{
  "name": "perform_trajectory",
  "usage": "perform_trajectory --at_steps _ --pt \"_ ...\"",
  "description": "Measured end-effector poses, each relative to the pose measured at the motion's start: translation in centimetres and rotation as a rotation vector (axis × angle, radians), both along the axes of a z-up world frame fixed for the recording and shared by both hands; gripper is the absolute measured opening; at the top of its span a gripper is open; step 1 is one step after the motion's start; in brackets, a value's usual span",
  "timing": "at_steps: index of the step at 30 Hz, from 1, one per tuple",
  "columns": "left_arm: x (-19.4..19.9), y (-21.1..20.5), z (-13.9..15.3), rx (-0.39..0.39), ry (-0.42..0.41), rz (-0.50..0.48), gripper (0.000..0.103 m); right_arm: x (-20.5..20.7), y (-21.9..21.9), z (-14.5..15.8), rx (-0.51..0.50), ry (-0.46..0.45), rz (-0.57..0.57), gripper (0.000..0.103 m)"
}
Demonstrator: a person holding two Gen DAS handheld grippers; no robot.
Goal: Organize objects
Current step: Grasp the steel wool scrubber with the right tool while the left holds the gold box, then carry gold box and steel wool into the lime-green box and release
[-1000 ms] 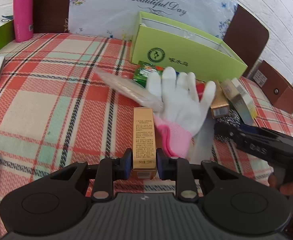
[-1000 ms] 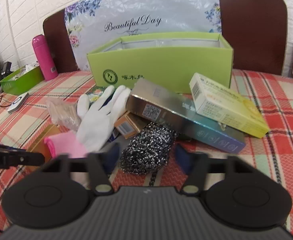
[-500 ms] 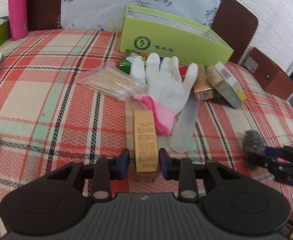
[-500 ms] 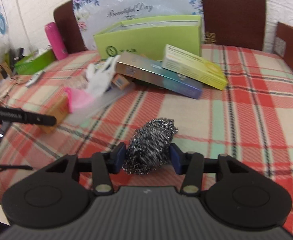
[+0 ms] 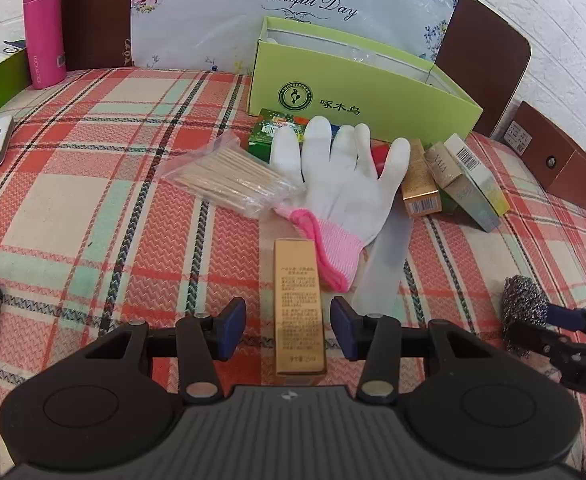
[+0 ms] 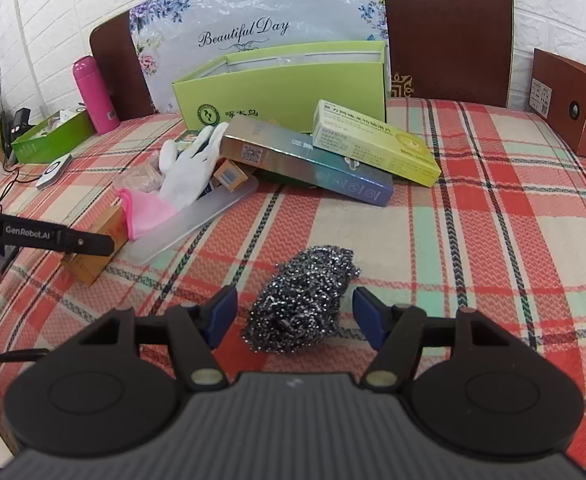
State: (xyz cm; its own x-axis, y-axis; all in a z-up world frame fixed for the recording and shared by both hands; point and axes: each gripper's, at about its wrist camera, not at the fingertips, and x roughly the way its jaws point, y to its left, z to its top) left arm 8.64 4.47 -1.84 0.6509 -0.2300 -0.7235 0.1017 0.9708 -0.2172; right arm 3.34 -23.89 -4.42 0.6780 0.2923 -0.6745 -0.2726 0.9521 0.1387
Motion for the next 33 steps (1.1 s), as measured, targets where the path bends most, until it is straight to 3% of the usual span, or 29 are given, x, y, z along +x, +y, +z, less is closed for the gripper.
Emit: perform_trajectory --at_steps 7,11,15,18,25,33 --pt "0.3 -0.1 -0.4 -0.011 0.011 0.002 0.044 0.3 0.5 -0.1 -0.023 -0.009 -0.025 0.06" --pt "0.3 0.3 -0.5 -0.021 0.017 0.004 0.025 0.6 0.5 -0.7 -0.026 0.014 -0.019 0.044" --pt "-0.1 0.4 -0.2 -0.014 0.02 -0.008 0.025 0.4 0.9 -0.7 -0.048 0.01 0.001 0.04" --pt "-0.9 0.7 0.6 -0.024 0.009 -0.039 0.024 0.2 0.9 0.5 0.014 0.01 0.053 0.039" --pt "-1.5 1.2 5.4 -0.053 -0.125 -0.068 0.024 1.6 1.2 4.6 0.084 -0.092 0.119 0.039" --pt "3.6 -2.0 10.6 -0.085 -0.267 -0.134 0.025 6.2 1.0 8.4 0.041 -0.229 0.093 0.039"
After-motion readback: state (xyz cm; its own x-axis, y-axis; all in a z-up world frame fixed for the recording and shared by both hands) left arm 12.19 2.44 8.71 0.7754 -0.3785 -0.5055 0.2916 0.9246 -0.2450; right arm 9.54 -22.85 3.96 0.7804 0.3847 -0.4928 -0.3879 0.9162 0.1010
